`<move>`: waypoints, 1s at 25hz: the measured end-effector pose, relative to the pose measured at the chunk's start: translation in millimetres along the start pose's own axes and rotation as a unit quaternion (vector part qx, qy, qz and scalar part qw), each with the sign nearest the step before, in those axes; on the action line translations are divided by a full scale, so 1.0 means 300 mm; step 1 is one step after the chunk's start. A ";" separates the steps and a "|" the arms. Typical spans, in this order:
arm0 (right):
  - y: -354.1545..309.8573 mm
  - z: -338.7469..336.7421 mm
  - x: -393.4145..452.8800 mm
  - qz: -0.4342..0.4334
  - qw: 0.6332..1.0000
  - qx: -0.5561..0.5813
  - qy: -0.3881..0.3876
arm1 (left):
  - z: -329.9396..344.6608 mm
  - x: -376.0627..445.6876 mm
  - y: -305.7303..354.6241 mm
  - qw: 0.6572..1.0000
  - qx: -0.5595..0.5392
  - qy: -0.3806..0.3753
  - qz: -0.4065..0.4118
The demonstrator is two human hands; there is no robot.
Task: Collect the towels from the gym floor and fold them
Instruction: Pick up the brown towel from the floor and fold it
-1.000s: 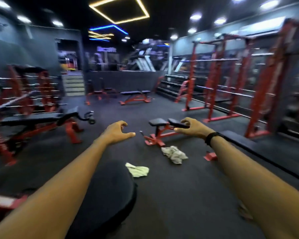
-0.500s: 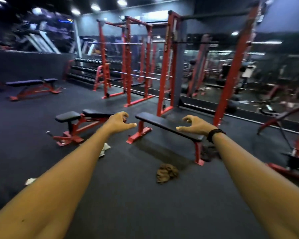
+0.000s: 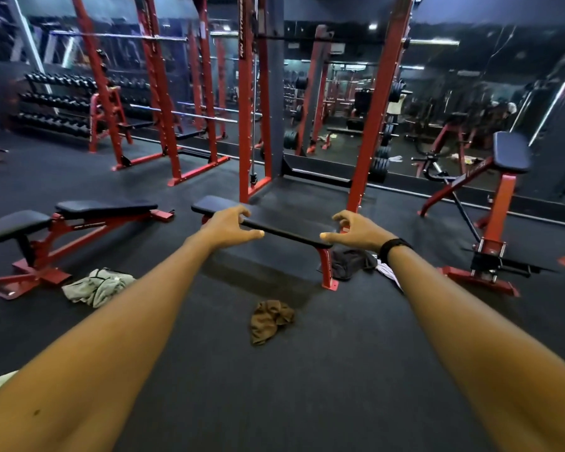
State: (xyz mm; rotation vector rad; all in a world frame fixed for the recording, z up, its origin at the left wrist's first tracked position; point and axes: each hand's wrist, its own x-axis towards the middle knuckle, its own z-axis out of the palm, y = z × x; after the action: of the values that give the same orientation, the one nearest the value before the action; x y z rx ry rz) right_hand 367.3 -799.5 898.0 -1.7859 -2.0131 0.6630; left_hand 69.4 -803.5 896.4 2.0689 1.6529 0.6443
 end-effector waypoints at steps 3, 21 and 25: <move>0.010 0.026 0.258 0.012 1.000 0.013 0.004 | -0.024 0.262 -0.129 1.000 -0.011 0.000 -0.001; 0.210 0.029 1.592 0.070 0.996 0.048 0.016 | 0.056 1.627 -0.585 0.996 -0.055 -0.061 -0.037; 0.380 0.030 1.969 0.076 0.995 0.063 0.025 | 0.171 1.981 -0.647 0.996 -0.044 -0.063 -0.046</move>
State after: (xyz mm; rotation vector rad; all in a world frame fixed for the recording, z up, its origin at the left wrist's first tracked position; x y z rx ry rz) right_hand 378.6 -205.2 804.8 -1.8742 -1.7743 0.7655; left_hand 59.1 -183.6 800.6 1.9196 1.6086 0.5351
